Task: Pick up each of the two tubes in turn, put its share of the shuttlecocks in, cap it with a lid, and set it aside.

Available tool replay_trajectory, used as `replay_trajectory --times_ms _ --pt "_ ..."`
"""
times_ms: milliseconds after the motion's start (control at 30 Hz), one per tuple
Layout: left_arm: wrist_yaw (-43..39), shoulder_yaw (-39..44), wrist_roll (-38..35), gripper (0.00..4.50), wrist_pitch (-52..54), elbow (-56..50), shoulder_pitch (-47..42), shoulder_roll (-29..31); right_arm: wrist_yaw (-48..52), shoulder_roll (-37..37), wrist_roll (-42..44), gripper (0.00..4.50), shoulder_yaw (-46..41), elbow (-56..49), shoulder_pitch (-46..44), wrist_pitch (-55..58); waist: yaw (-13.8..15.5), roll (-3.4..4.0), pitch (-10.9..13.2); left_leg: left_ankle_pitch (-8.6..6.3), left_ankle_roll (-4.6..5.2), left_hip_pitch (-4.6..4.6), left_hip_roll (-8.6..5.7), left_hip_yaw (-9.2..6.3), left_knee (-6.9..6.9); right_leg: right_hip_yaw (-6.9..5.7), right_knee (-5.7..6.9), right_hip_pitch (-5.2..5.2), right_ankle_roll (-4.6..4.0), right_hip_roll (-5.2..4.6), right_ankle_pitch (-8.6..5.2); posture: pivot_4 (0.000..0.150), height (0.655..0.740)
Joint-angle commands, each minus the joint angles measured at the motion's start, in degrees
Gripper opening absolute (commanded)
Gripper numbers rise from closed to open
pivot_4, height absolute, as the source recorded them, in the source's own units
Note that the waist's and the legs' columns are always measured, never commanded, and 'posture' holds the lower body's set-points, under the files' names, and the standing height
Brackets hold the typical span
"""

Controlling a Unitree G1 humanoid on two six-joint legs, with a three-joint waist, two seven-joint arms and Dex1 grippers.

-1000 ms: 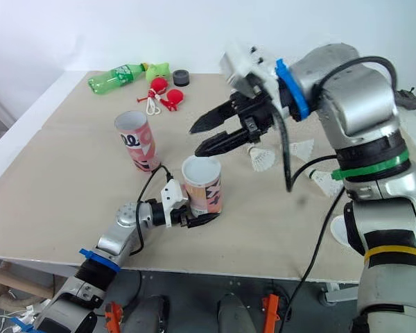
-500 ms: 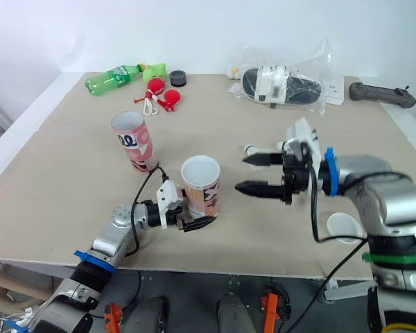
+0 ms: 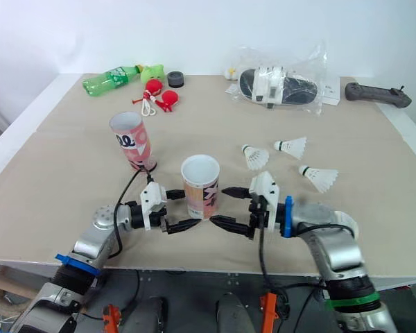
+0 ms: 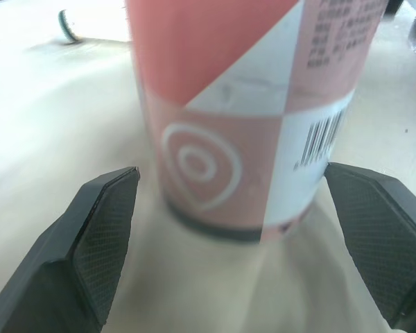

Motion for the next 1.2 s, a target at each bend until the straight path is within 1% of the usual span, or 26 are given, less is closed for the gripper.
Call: replay_trajectory --times_ms 33,533,733,1000,1067,1133,1167,1200 --pt "-0.42 0.97 -0.43 4.38 0.94 -1.07 2.09 1.72 -0.12 1.62 -1.14 4.50 0.83 0.89 -1.74 -3.00 -0.05 0.00 0.00 0.00 0.00 0.00 0.00 0.00 0.00 0.01 0.00 0.00 0.00 0.01 0.00 0.150 0.7400" --pt "-0.84 2.16 -1.82 4.38 2.73 -4.67 5.34 6.25 -0.76 8.08 -5.16 4.50 4.06 9.29 -6.22 -8.82 -0.10 0.00 0.00 0.00 0.00 0.03 0.08 0.00 -0.06 0.00 0.00 -0.01 -0.07 0.08 0.00 0.150 0.7400" --pt "-1.12 2.77 -2.13 4.38 3.10 -5.05 5.55 6.89 -1.42 11.32 -6.33 4.50 5.11 12.88 -8.86 -10.30 -0.14 0.00 0.00 0.00 0.00 0.05 0.21 0.00 -0.07 0.00 0.00 -0.02 -0.15 0.20 0.05 0.150 0.7400" --pt "-1.36 3.04 -3.49 4.38 3.45 -5.92 6.47 6.86 -1.33 14.16 -7.67 4.50 6.86 14.86 -10.12 -12.31 -0.13 0.00 0.00 0.00 0.00 0.05 0.36 0.00 -0.11 -0.01 0.00 -0.07 -0.24 0.34 0.06 0.150 0.7400" --pt "-1.40 3.22 -4.03 4.50 3.46 -6.03 6.66 6.58 -1.41 14.66 -7.71 4.00 6.74 15.02 -10.03 -12.66 -0.13 0.00 0.00 0.00 0.00 0.05 0.37 0.00 -0.14 -0.02 0.00 -0.07 -0.26 0.34 0.06 0.150 0.7400" --pt "-1.49 3.35 -4.60 4.50 3.65 -6.16 6.70 6.34 -1.46 15.01 -7.51 3.40 6.63 14.74 -9.89 -12.53 -0.13 0.00 0.00 0.00 0.00 0.05 0.37 0.01 -0.15 -0.01 0.00 -0.08 -0.26 0.34 0.06 0.150 0.7400" --pt "-1.55 3.37 -4.85 4.50 3.73 -6.20 6.71 6.22 -1.53 15.13 -7.43 3.22 6.60 14.51 -9.81 -12.52 -0.13 0.00 0.00 0.00 0.00 0.06 0.37 0.01 -0.15 -0.02 0.00 -0.08 -0.26 0.34 0.06 0.150 0.7400" --pt "-1.52 3.30 -4.90 4.50 3.65 -6.24 6.68 6.11 -1.60 15.17 -7.25 3.17 6.51 14.07 -9.69 -12.30 -0.13 0.00 0.00 0.00 0.00 0.05 0.38 0.01 -0.15 -0.01 0.00 -0.08 -0.26 0.35 0.06 0.150 0.7400"
